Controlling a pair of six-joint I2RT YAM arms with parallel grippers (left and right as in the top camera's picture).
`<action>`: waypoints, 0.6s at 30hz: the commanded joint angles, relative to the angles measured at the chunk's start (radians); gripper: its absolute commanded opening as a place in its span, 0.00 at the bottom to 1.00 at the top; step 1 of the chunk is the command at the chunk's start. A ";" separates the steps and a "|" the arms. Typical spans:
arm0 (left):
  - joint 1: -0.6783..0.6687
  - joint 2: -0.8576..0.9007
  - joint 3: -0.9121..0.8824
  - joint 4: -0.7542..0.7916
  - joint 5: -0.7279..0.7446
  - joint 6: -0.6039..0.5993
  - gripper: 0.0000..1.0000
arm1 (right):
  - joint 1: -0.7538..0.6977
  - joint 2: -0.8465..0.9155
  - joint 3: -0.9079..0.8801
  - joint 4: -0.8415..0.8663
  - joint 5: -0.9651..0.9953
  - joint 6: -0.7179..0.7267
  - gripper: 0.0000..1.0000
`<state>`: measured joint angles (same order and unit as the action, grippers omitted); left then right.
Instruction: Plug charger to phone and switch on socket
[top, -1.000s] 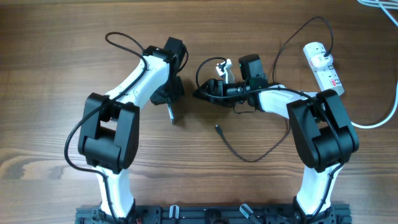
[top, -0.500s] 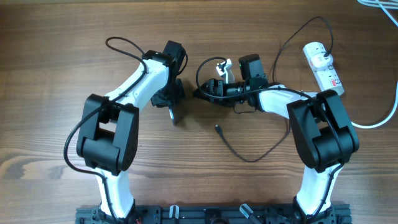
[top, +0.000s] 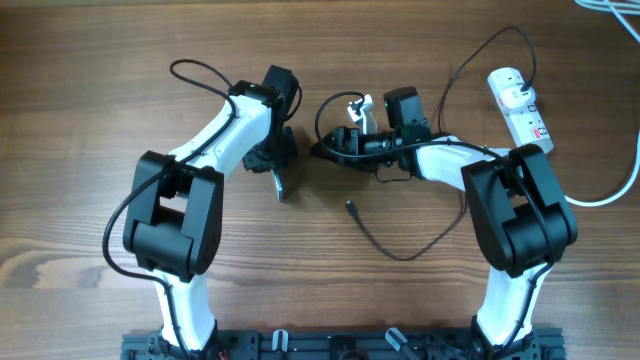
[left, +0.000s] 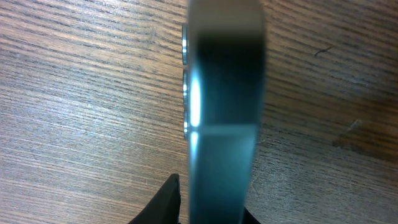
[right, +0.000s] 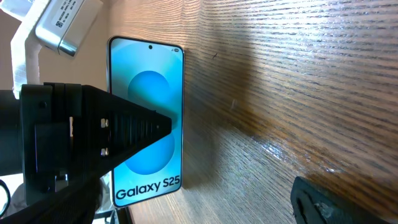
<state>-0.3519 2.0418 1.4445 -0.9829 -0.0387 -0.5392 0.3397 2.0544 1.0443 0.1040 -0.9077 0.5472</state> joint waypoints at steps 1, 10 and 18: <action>-0.001 0.001 -0.008 -0.007 0.006 -0.054 0.19 | -0.006 0.044 -0.025 -0.032 0.179 -0.024 1.00; 0.041 0.001 -0.008 -0.008 0.117 -0.053 0.10 | -0.006 0.044 -0.025 -0.035 0.179 -0.024 0.99; 0.045 0.001 -0.008 -0.007 0.117 -0.052 0.04 | -0.006 0.044 -0.025 -0.034 0.179 -0.024 1.00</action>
<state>-0.3126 2.0418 1.4445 -0.9878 0.0624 -0.5823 0.3397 2.0544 1.0443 0.1036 -0.9077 0.5472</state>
